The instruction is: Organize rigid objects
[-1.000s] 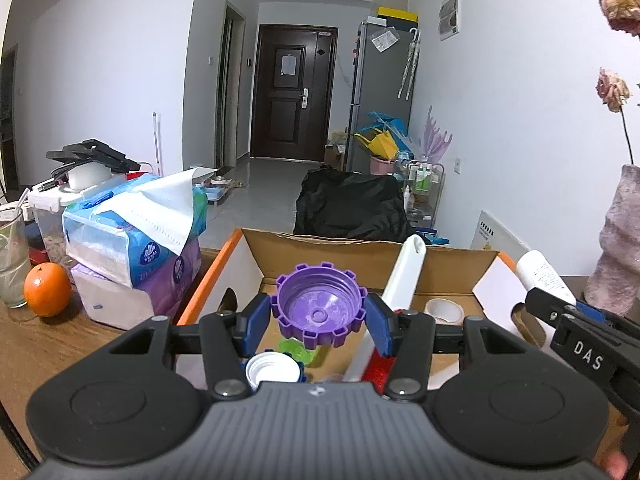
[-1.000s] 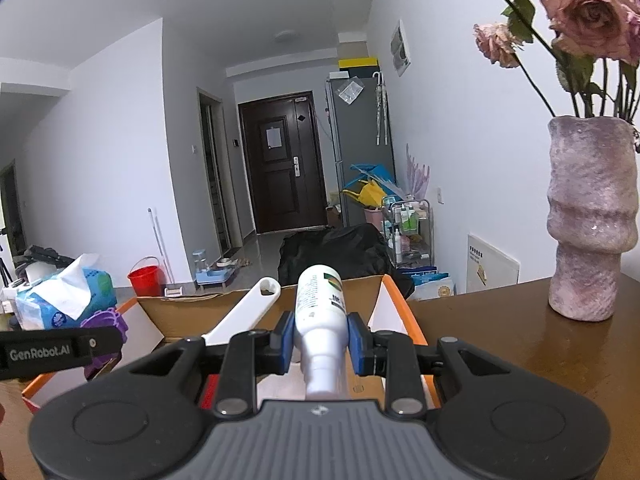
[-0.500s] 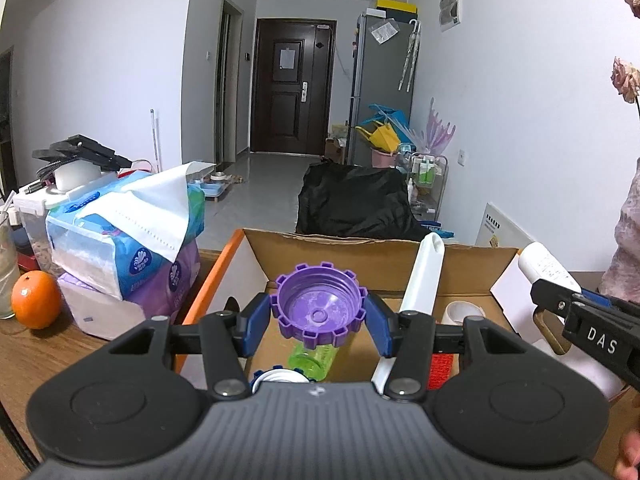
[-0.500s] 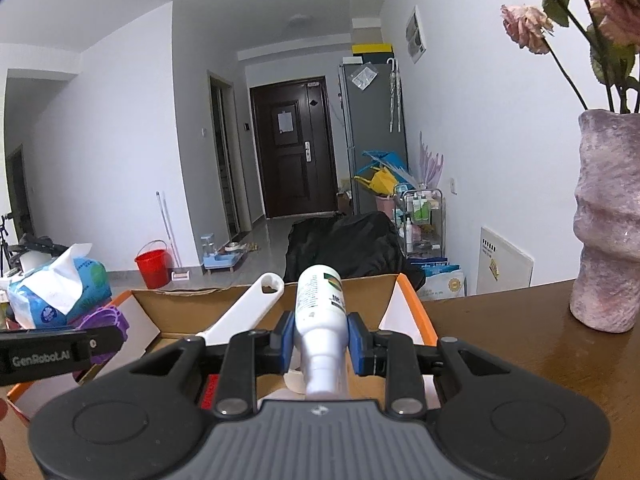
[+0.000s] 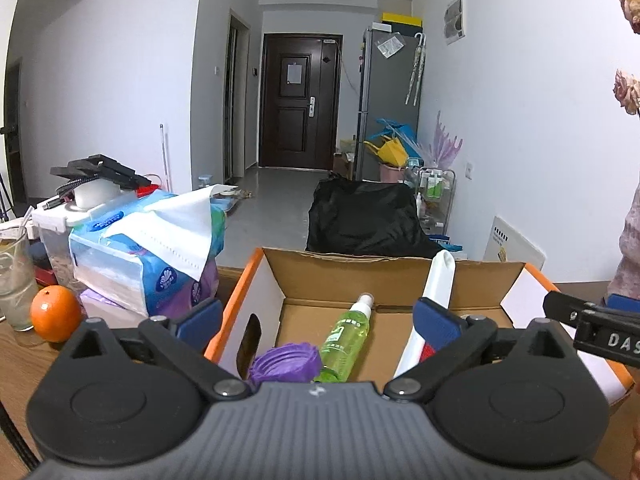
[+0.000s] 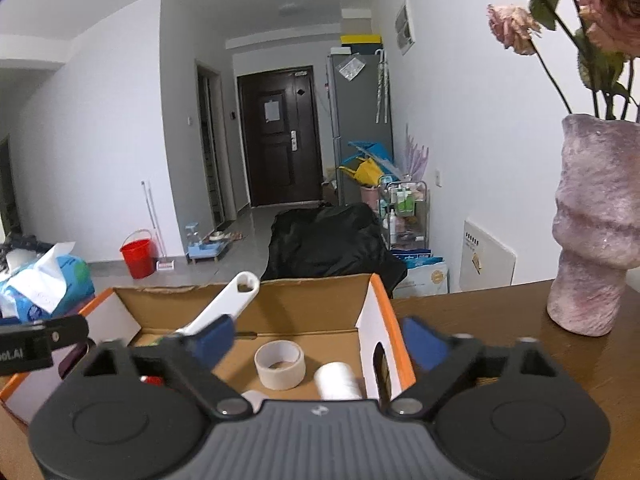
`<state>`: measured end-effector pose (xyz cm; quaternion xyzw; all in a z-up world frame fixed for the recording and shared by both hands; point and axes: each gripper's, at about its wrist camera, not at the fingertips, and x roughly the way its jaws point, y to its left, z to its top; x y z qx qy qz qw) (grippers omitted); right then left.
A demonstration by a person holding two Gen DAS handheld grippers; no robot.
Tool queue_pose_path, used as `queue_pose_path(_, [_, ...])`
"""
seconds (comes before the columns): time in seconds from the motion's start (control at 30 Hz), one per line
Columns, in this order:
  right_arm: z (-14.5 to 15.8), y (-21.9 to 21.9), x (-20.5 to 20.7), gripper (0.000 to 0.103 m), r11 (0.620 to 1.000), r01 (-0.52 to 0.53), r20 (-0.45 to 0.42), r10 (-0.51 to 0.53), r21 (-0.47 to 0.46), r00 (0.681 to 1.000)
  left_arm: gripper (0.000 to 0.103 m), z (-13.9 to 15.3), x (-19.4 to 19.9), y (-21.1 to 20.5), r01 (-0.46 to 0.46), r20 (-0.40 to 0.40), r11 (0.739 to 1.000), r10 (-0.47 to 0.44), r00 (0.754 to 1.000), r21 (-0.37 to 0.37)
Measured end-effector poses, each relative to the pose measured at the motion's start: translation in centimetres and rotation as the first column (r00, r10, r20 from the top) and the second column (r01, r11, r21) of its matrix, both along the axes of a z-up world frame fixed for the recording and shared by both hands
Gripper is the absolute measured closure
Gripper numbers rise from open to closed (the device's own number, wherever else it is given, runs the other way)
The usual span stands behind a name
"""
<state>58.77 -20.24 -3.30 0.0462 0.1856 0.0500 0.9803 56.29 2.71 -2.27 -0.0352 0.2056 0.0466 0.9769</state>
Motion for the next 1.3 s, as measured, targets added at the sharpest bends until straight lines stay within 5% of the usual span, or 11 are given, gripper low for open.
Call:
queue_pose_path(0.73, [1.8, -0.1, -4.5, 0.0, 0.998, -0.034, 0.009, 0.035, -0.055, 0.999, 0.0, 2.0, -4.4, -0.3, 0.038, 0.024, 0.999, -0.039, 0.999, 0.035])
queue_pose_path(1.3, [3.7, -1.6, -17.0, 0.0, 0.994, -0.076, 0.04, 0.079, -0.072, 0.996, 0.0, 4.0, -15.4, -0.4, 0.089, 0.025, 0.996, -0.089, 0.996, 0.027])
